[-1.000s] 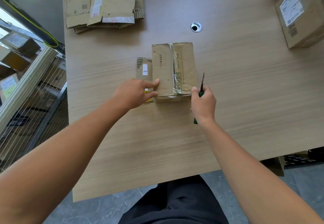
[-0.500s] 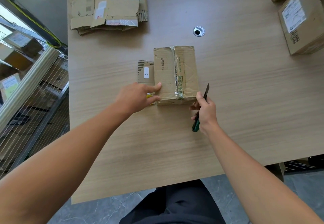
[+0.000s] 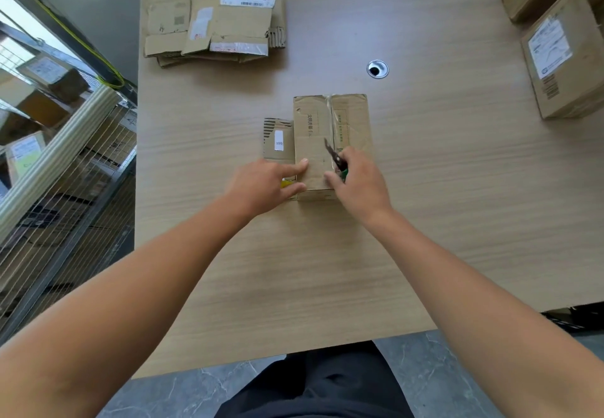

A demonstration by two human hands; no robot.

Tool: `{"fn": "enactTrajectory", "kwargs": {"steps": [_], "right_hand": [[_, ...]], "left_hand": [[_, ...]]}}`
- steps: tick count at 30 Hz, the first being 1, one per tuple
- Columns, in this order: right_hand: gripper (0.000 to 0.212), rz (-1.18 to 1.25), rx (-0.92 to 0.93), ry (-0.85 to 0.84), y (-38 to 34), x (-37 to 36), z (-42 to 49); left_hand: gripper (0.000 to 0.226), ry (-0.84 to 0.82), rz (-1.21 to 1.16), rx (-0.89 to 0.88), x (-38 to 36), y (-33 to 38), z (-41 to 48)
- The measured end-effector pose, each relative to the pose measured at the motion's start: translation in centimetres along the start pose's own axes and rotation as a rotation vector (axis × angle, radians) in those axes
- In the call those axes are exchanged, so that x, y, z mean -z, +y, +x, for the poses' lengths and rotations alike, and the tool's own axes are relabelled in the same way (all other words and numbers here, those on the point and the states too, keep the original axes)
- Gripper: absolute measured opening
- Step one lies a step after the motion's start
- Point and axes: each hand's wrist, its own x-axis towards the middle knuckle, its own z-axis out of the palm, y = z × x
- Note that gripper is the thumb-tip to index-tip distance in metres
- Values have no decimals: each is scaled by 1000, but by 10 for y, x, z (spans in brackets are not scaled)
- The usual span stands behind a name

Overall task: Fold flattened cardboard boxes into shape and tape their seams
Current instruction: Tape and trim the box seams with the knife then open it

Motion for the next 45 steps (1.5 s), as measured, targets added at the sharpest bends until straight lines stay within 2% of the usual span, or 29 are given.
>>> {"fn": "enactTrajectory", "kwargs": {"steps": [2, 4, 9, 13, 16, 20, 24, 29, 34, 37, 42, 45], "right_hand": [[22, -111, -19, -38, 0, 0, 6], [21, -120, -12, -54, 0, 2, 5], [18, -188, 130, -29, 6, -2, -9], [27, -227, 152, -24, 5, -4, -10], [31, -219, 136, -23, 5, -4, -9], [41, -187, 109, 1, 7, -5, -12], [64, -259, 103, -61, 8, -7, -10], [61, -343, 133, -98, 8, -7, -6], [62, -422, 184, -122, 8, -6, -5], [62, -418, 191, -119, 8, -4, -4], [63, -330, 150, -129, 7, 1, -3], [60, -79, 59, -94, 1, 9, -4]], "left_hand": [[53, 9, 4, 6, 0, 2, -4], [53, -21, -70, 13, 1, 1, -9], [37, -230, -298, -32, 11, -18, -8], [26, -296, -309, -34, 16, -30, -1], [28, -332, -190, 6, 12, -34, 0], [37, -287, -105, 40, 6, -33, 0], [34, -268, -180, 15, 7, -35, -6], [31, -260, -169, -33, 9, -31, -4], [26, -343, -276, -41, 18, -41, -6], [29, -321, -183, -7, 17, -33, -1], [42, -150, -101, -1, 11, -23, 1], [60, -118, -117, -42, 10, -24, -2]]}}
